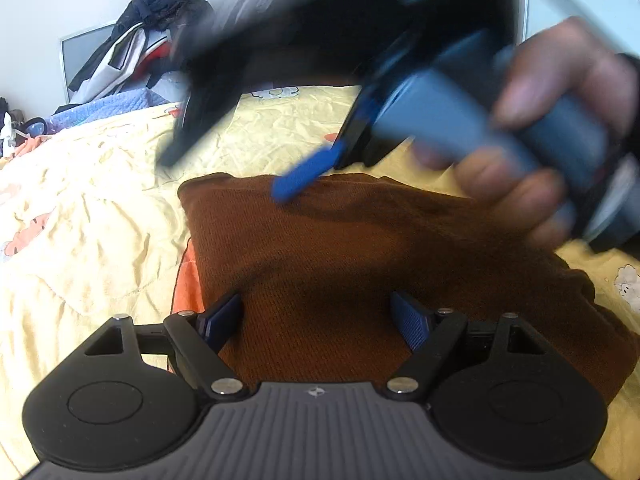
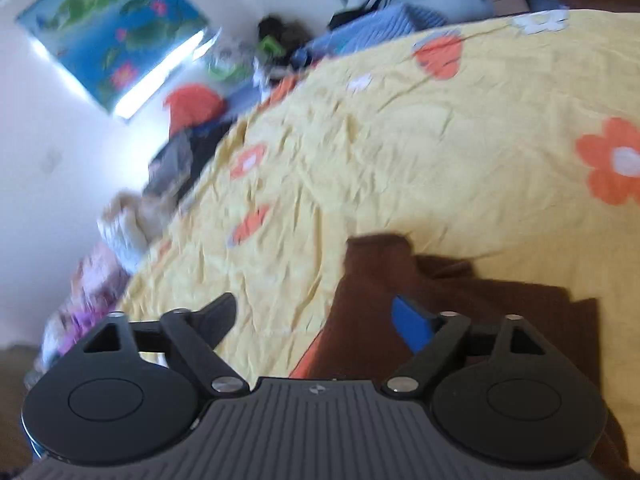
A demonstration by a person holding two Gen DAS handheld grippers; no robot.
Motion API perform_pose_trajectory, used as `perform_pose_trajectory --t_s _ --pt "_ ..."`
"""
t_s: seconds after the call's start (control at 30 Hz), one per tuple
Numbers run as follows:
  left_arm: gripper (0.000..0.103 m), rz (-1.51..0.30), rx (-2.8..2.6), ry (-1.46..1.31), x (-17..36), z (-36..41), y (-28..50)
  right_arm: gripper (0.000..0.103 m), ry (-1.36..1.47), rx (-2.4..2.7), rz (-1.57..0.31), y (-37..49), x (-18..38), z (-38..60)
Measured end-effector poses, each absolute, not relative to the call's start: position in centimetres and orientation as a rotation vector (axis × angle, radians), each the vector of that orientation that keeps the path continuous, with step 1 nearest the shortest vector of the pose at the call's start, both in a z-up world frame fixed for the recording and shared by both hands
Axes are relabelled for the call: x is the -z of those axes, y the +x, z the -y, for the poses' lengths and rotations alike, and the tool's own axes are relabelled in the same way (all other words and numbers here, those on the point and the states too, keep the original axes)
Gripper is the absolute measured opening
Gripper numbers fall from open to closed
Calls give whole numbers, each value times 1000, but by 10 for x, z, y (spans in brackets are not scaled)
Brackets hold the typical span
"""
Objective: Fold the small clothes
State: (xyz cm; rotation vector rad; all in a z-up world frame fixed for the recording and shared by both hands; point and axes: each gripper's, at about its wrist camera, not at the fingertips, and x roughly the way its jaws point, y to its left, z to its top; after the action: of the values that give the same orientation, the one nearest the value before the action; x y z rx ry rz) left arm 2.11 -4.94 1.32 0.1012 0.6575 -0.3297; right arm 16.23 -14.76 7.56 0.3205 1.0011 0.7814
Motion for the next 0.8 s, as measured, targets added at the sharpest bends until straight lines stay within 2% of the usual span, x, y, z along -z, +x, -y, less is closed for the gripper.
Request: perform_pose_trajectory --t_s 0.07,0.1,0.13,0.2,0.27,0.33,0.4,0.53,0.63,0.7,0.73,0.77,0.8 --pt "82 -648 320 104 -12 51 19 90 261 -735 -1082 173 -51 130" --pt "82 -641 316 106 -10 52 17 94 283 -756 -1025 177 -43 131" --pt "82 -637 313 105 -10 52 16 93 322 -759 -995 182 -39 134" --pt "82 -634 314 89 -12 49 14 83 418 -689 -979 192 -37 142" --pt "82 -638 325 28 -20 35 13 80 449 -637 -989 193 -42 150" --pt "82 -644 321 -72 -28 14 18 84 482 -636 -955 181 -58 171" --pt "82 -669 284 -152 -31 -6 35 96 497 -643 -879 162 -77 203" --pt "80 -796 191 -235 -23 -26 94 95 492 -504 -863 155 -85 266" --pt "80 -840 209 -261 -19 -21 129 79 445 -459 -973 170 -65 274" --pt "74 -860 240 -221 -21 -9 143 61 343 -464 -1048 176 -50 258" --pt "50 -866 266 -188 -21 0 146 58 299 -476 -1060 176 -44 249" --pt "39 -857 265 -143 -22 7 148 40 259 -516 -1036 172 -43 240" --pt "25 -840 277 -110 -25 13 149 26 255 -552 -1059 174 -39 235"
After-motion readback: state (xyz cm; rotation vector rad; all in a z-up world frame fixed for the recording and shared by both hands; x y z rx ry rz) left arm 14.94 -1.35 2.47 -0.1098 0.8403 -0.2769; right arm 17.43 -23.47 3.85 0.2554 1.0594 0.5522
